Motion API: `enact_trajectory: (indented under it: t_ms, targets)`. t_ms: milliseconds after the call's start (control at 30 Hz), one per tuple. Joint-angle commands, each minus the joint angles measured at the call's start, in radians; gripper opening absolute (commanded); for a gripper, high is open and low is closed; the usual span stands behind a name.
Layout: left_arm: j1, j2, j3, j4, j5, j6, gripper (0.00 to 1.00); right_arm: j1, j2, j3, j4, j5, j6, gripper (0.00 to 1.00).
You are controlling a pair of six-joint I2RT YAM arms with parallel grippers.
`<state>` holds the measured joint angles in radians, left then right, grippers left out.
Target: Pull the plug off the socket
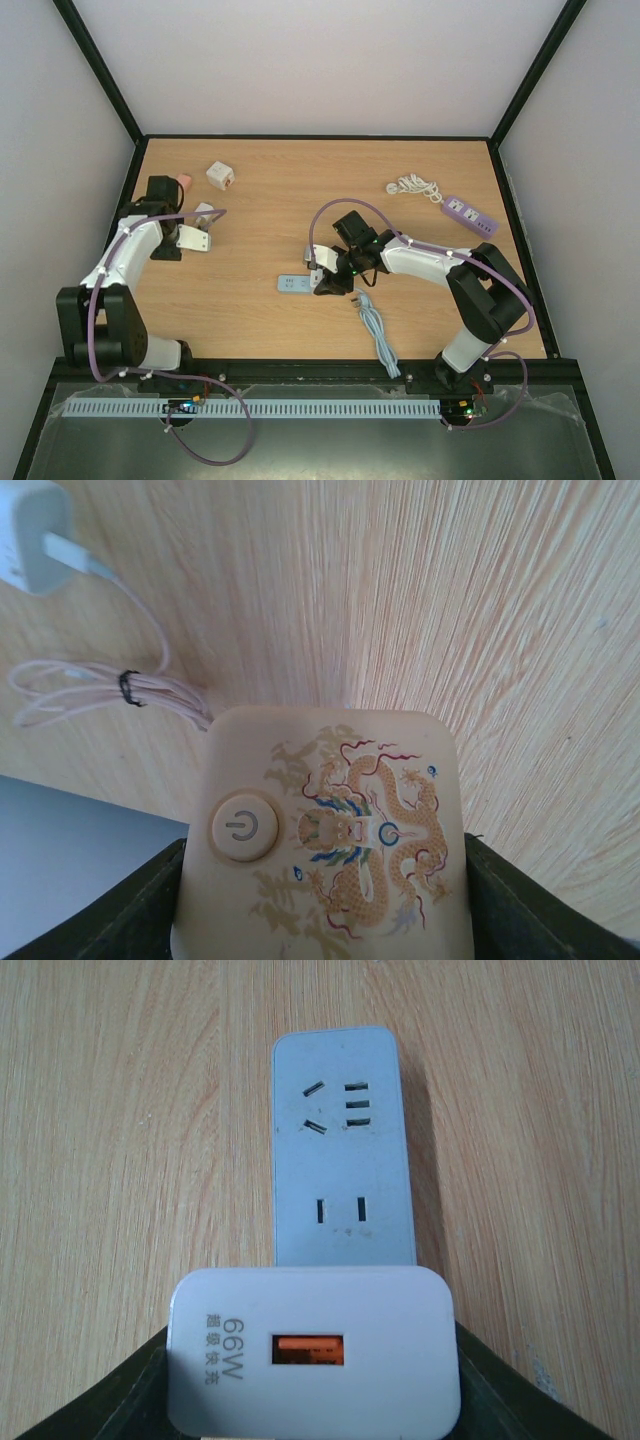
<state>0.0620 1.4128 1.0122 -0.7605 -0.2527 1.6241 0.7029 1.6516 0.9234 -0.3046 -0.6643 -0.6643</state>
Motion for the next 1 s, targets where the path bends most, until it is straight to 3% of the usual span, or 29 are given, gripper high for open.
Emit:
enact_trajectory:
  t_ms: [0, 700, 833, 967]
  targets:
    - [0.004, 0.059, -0.020, 0.048, -0.163, 0.031, 0.39, 0.000, 0.084, -0.027, -0.037, 0.210, 0.028, 0.02]
    - [-0.050, 0.253, -0.048, 0.161, -0.321, -0.005, 0.50, 0.002, 0.093, -0.024, -0.037, 0.216, 0.032, 0.03]
    - [-0.062, 0.264, -0.046, 0.167, -0.324, -0.026, 0.66, 0.003, 0.093, -0.024, -0.037, 0.218, 0.032, 0.03]
    - [-0.065, 0.247, -0.041, 0.160, -0.292, -0.037, 0.93, 0.004, 0.093, -0.023, -0.037, 0.217, 0.032, 0.03]
